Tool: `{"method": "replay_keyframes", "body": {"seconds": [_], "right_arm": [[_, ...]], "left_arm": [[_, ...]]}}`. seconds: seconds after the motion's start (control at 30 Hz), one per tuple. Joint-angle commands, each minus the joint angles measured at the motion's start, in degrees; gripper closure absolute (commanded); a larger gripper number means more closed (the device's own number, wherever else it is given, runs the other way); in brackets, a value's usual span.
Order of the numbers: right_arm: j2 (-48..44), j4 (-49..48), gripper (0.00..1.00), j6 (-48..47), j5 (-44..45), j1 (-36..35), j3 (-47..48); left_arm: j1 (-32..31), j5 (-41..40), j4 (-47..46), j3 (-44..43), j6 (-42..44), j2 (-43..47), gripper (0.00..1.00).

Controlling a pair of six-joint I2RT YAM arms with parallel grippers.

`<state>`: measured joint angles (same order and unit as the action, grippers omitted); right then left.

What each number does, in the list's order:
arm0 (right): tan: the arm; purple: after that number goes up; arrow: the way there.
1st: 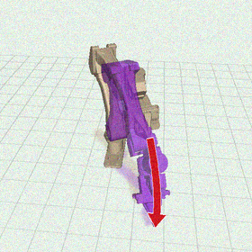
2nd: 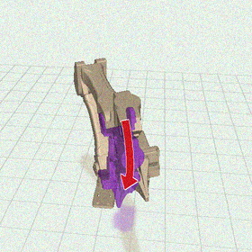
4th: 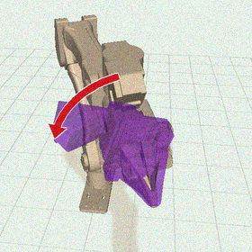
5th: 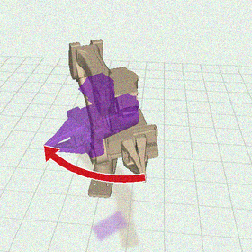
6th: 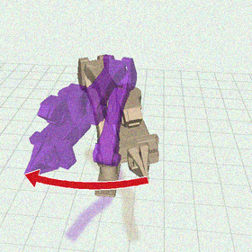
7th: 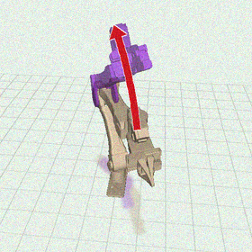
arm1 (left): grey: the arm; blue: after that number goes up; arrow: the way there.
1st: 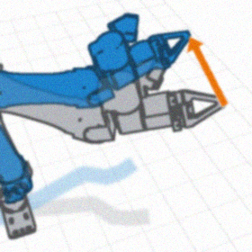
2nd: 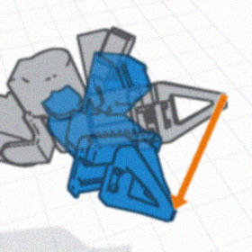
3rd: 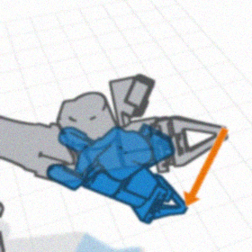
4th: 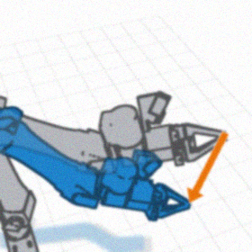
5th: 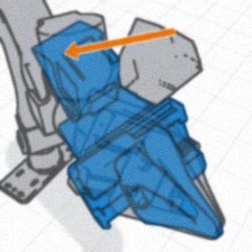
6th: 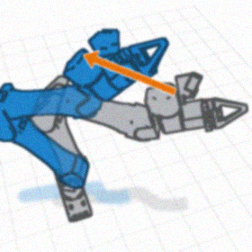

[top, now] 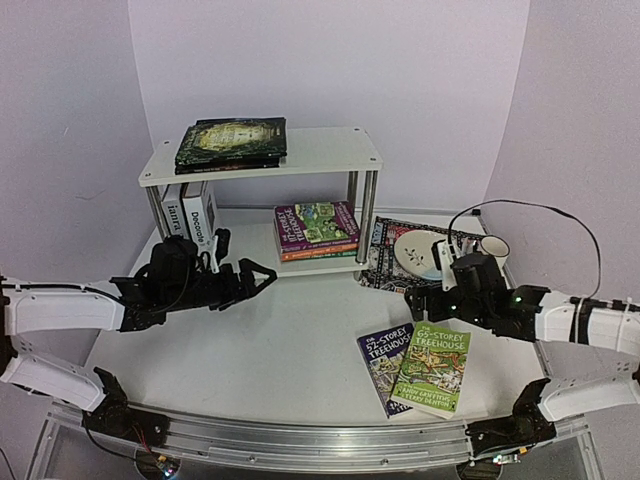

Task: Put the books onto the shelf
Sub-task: Move the book to the center of the board.

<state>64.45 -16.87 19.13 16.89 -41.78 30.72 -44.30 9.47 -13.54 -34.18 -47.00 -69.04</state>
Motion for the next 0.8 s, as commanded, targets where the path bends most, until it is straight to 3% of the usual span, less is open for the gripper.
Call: {"method": "replay_keyframes", "body": {"seconds": [0.0, 0.23, 0.53, 0.77], "right_arm": [[-7.8, 13.7, 0.02, 3.1, -6.3, -0.1, 1.3], [-8.0, 26.8, 0.02, 11.3, -9.1, 0.0, 3.9], [-9.6, 41.5, 0.02, 27.1, -2.0, 0.0, 5.3], [-11.2, 45.9, 0.02, 37.9, -12.6, 0.0, 1.8]], "left_arm": [[-1.4, 1.2, -1.6, 0.7, 0.2, 0.3, 0.03], [-3.0, 1.4, -1.6, 1.1, 0.9, 0.1, 0.05], [-3.1, 3.8, -1.6, -0.5, 3.3, -1.8, 0.05], [-4.2, 2.1, -1.6, -1.1, 2.6, -3.4, 0.06]]}}
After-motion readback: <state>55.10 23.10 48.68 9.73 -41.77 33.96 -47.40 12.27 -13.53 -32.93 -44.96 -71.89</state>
